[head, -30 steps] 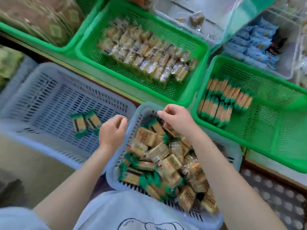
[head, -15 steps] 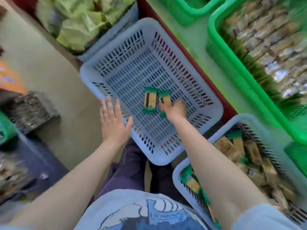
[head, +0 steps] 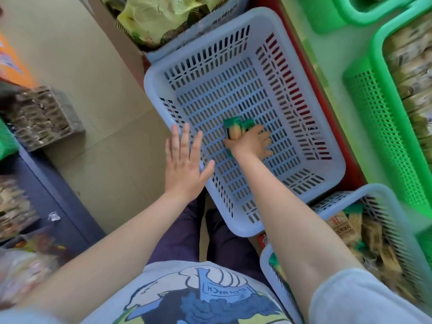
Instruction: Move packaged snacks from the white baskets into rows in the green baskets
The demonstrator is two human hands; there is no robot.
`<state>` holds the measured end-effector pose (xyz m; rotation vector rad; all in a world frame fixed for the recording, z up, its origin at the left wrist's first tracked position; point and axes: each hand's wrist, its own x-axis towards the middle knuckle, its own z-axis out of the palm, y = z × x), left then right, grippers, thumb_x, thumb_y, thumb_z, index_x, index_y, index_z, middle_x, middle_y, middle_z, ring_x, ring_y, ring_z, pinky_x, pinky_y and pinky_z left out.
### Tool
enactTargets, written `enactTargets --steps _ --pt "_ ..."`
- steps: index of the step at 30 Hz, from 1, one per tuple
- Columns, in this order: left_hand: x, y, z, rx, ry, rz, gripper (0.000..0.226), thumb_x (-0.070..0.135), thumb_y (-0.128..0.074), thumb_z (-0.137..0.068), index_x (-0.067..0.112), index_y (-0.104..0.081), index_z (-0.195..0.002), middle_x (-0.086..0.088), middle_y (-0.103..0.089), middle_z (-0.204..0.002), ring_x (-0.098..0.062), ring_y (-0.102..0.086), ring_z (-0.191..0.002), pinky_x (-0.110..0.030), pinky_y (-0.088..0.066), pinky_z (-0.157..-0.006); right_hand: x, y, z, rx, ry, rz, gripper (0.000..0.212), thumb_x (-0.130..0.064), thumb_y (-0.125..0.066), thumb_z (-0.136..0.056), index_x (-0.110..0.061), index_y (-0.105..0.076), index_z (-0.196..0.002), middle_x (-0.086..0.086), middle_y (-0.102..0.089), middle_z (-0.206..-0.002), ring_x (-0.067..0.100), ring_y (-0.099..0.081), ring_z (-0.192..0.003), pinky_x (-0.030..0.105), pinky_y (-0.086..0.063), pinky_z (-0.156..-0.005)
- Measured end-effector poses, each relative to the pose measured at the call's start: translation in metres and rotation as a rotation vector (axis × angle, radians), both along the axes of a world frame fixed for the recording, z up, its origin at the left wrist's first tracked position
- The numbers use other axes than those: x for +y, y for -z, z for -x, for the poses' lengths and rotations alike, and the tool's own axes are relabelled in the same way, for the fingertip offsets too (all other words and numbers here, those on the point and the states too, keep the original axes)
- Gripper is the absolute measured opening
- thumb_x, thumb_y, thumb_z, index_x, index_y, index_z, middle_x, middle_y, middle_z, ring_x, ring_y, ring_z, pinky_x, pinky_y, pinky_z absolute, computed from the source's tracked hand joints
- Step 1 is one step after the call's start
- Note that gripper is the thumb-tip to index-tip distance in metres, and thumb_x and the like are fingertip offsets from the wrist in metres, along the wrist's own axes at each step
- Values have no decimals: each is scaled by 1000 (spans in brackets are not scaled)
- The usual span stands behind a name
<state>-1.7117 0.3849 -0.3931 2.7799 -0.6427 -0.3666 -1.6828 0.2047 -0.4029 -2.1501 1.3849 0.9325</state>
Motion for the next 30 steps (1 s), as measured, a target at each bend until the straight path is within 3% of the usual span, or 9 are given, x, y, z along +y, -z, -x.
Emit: enactTargets --steps 4,6,8,10,13,16,21,25,30 --pt "1 -2 0 27 3 -7 73 53 -41 -98 16 -23 -158 -13 -4 -167 -31 10 -154 -48 5 -123 2 6 4 -109 113 -121 96 -42 -75 -86 -9 -17 -155 17 -25 -157 35 -31 -143 52 -37 -112" --pt "0 -5 0 61 14 -10 74 55 -38 -98 16 -23 -158 -12 -4 -168 -29 13 -153 -49 5 -123 -3 0 8 -224 229 -222 66 -32 -73 -88 -9 -39 -140 13 -49 -134 27 -57 -113 42 -54 -86" --pt "-3 -15 -2 143 -8 -19 76 60 -31 -97 16 -21 -158 -9 -1 -168 -22 21 -152 -48 9 -122 -10 -23 16 -330 368 -342 40 -26 -72 -89 -16 -49 -120 5 -59 -110 12 -57 -83 28 -49 -66" --pt "-10 -35 -8 251 -79 15 80 65 -22 -95 16 -20 -158 -6 -1 -169 -18 26 -151 -47 14 -120 -19 -53 26 -423 523 -517 44 -28 -77 -87 -18 -52 -122 3 -63 -112 14 -62 -90 31 -54 -78" --pt "-29 -76 -20 335 -178 188 79 68 -22 -93 17 -36 -152 -5 -22 -165 -20 -1 -155 -43 8 -121 -34 -109 44 -619 656 -772 46 -28 -77 -87 -17 -57 -126 11 -70 -120 30 -70 -105 46 -56 -94" --pt "-64 -126 -34 643 -243 471 50 59 -37 -100 24 -57 -131 6 -56 -136 -17 -46 -134 -35 -36 -109 -49 -163 64 -797 688 -869 53 -37 -68 -84 -11 -58 -128 13 -72 -111 32 -73 -94 40 -59 -78" --pt "-148 -202 -23 1092 -207 749 40 47 -42 -104 18 -69 -101 1 -72 -94 -15 -68 -88 -33 -54 -85 -81 -227 106 -1005 593 -637 65 -65 -52 -88 -15 -63 -129 11 -71 -121 32 -69 -109 48 -55 -93" --pt "-207 -243 26 1178 -79 777 25 34 -54 -102 12 -67 -106 1 -71 -82 -9 -68 -69 -24 -56 -60 -114 -265 168 -1160 600 -327 33 -45 -52 -101 -27 -52 -129 10 -69 -113 18 -71 -94 35 -58 -81" --pt "-274 -259 123 1239 28 682 54 33 -69 -93 5 -53 -137 -15 -70 -115 -20 -69 -86 -27 -57 -62 -151 -288 294 -1286 668 9 22 -35 -63 -98 -36 -50 -116 6 -64 -106 9 -66 -82 30 -56 -74"
